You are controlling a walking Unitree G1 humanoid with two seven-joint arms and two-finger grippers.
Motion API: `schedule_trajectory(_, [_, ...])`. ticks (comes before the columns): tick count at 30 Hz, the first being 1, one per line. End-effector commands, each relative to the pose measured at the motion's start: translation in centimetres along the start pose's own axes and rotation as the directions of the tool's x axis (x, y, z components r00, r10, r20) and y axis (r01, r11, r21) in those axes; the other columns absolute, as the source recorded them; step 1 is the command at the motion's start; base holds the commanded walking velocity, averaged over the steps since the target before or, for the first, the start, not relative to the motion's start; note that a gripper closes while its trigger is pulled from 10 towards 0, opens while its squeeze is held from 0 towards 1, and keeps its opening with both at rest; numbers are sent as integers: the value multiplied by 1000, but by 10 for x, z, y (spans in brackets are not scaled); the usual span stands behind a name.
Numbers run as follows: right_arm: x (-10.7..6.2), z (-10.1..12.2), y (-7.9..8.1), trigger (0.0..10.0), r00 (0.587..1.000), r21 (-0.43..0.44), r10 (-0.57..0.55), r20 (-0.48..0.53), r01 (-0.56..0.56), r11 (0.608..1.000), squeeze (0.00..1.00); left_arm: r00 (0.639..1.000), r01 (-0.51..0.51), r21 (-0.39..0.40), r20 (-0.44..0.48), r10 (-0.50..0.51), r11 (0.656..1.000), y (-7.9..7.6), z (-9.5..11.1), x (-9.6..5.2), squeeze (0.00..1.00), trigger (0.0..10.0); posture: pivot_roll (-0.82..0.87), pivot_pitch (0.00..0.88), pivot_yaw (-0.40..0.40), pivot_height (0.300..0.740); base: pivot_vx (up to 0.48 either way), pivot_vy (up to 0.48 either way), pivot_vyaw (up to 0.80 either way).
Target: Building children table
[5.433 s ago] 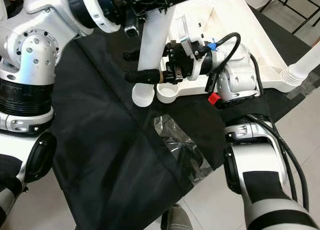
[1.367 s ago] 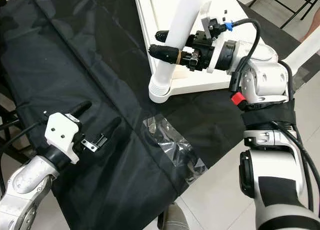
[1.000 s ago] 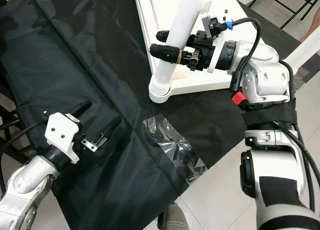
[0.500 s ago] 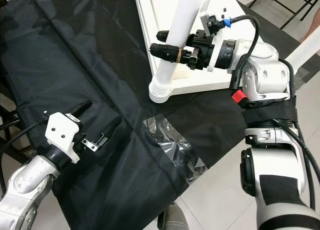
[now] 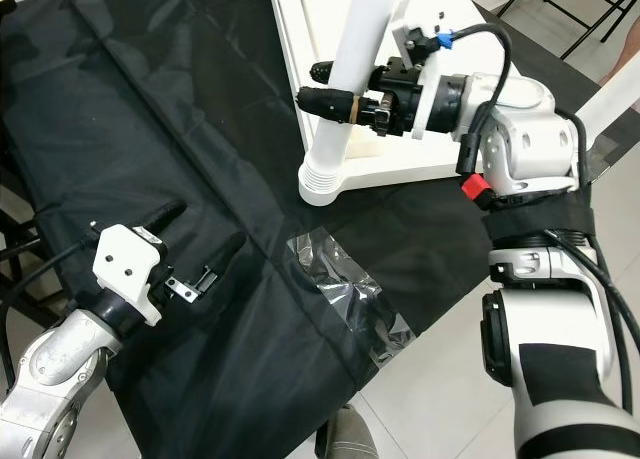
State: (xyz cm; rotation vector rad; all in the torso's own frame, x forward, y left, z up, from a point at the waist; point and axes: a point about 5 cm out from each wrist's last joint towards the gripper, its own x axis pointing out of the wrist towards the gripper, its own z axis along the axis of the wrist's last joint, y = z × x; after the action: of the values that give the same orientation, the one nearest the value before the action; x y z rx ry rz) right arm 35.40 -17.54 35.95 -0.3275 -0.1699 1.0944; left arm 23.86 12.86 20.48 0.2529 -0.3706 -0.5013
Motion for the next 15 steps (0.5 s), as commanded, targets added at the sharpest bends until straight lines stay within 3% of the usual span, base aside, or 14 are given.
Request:
schedule_trajectory(1, [-1,-14,-5,10000,992,-2,-82,-93,82,997,0,1000,8,-3,-22,-8,1000,-4,-6,-2,0,10000,22,361,-26,740,0,0,0])
schedule_trajectory(7, [5,-17,-10,10000,981,-11,-159,-112,159,987,0,1000,11,-2,-18,-11,1000,-5,-6,-1,0,10000,21,358,-27,740,0,0,0])
schedule_trajectory(15, [15,-18,-4,10000,983,-32,-143,-119,140,990,0,1000,11,-2,-15,-11,1000,-5,-6,-1,0,10000,16,362,-28,740,0,0,0])
